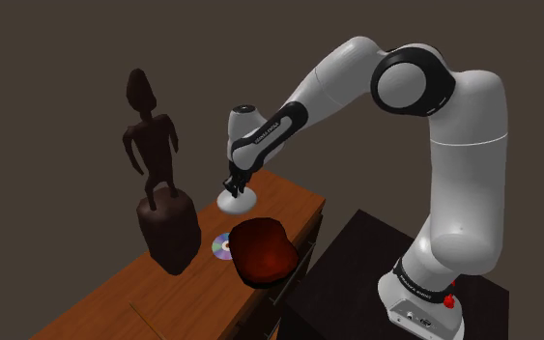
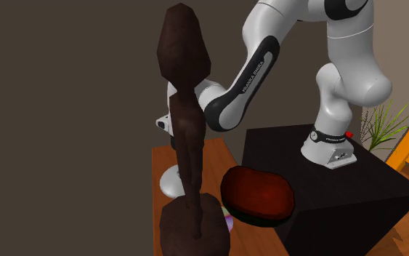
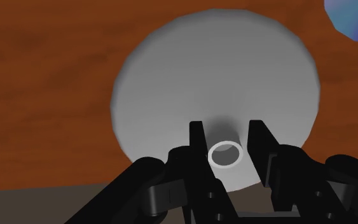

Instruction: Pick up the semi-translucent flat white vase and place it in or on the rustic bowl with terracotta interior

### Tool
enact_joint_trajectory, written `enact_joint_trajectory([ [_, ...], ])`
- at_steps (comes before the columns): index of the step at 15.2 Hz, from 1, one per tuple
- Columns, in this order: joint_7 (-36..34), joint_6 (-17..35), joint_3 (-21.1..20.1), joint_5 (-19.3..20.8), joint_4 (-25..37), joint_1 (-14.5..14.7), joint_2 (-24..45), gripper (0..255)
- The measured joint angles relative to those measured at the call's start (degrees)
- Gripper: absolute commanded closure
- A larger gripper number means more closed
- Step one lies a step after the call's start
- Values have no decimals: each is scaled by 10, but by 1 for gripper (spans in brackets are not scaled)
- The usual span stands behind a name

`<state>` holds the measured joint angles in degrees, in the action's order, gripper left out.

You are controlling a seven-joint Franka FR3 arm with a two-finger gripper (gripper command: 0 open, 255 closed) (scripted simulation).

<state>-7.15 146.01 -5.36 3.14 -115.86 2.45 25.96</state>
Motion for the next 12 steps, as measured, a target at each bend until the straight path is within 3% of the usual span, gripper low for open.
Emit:
enact_joint_trajectory([
  [12,6,-73,-6,-10,8,-5,-65,255],
])
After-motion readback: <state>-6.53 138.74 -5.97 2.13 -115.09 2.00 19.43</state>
